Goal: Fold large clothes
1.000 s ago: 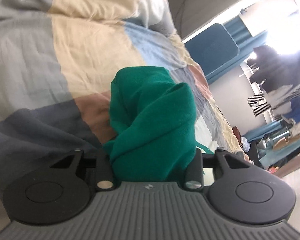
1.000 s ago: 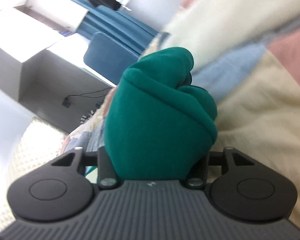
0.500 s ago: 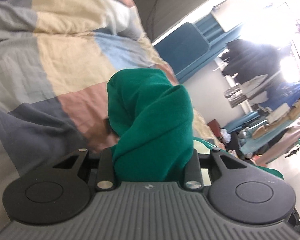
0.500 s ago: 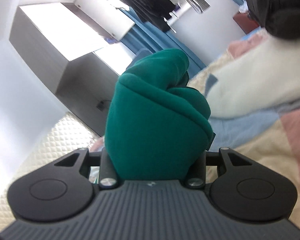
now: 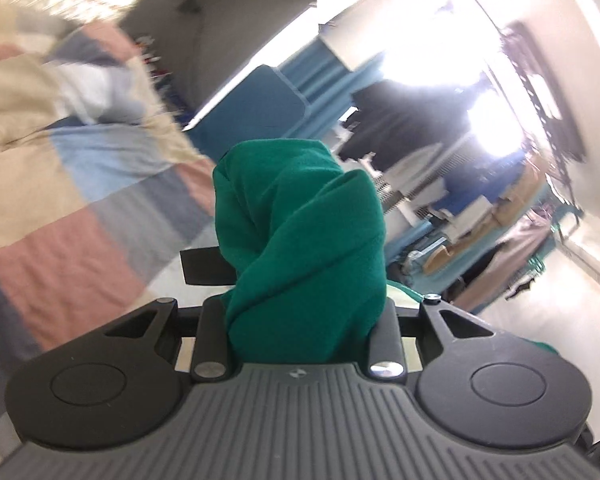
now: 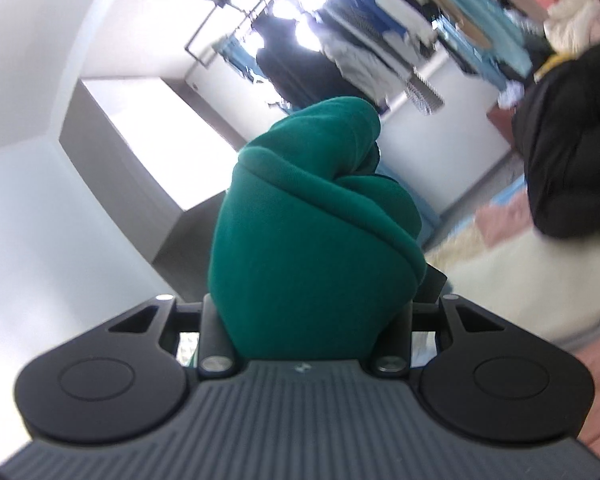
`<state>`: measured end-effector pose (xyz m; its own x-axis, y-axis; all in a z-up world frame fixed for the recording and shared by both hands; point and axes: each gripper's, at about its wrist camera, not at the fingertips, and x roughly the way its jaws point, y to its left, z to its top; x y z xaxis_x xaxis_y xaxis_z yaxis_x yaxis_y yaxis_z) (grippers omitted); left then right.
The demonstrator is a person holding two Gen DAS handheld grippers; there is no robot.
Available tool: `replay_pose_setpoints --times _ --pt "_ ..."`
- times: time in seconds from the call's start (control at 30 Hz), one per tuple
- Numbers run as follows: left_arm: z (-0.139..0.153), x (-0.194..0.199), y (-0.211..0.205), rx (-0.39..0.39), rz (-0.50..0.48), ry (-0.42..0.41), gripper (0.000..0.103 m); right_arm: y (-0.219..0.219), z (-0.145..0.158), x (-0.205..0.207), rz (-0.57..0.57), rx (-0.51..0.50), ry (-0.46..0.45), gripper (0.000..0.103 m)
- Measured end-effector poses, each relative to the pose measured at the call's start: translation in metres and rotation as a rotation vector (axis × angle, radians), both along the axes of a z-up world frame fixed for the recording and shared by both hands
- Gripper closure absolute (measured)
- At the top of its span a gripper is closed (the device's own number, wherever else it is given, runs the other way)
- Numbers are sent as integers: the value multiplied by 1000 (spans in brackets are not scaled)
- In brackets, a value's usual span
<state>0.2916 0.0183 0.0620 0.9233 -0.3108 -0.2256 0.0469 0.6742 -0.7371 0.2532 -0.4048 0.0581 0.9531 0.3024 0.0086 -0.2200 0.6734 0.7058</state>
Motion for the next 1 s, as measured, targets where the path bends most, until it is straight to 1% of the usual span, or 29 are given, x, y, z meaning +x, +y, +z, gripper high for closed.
replay_pose_setpoints --times 0.1,0.2,0.27,0.33,0.4,0.5,0.7,0.8,0.9,1.0 --pt "20 12 -33 14 -31 -32 68 -25 13 -8 -39 1 -15 58" --pt "26 32 -67 6 -79 -49 68 -53 14 -5 -81 12 -23 58" --pt "20 50 -89 -19 -109 -38 68 -74 6 -6 -108 27 -16 58" --pt "10 67 -109 -41 -131 -2 68 -93 -5 -1 -130 38 -5 58" --pt "-6 85 -129 -33 -152 30 68 -109 -17 1 -149 36 14 58" --pt "-33 108 -157 -2 -191 60 68 -135 -48 -1 -181 56 50 57" --pt "-106 143 -202 46 -267 119 68 -174 -124 -1 -232 102 122 57" --pt "-144 157 -211 64 -289 137 68 -184 -159 2 -244 121 156 57" --pt "-180 168 -214 65 -294 150 68 -186 -191 1 -248 140 183 57" --pt "-208 175 -214 80 -307 149 68 -188 -221 2 -249 144 204 57"
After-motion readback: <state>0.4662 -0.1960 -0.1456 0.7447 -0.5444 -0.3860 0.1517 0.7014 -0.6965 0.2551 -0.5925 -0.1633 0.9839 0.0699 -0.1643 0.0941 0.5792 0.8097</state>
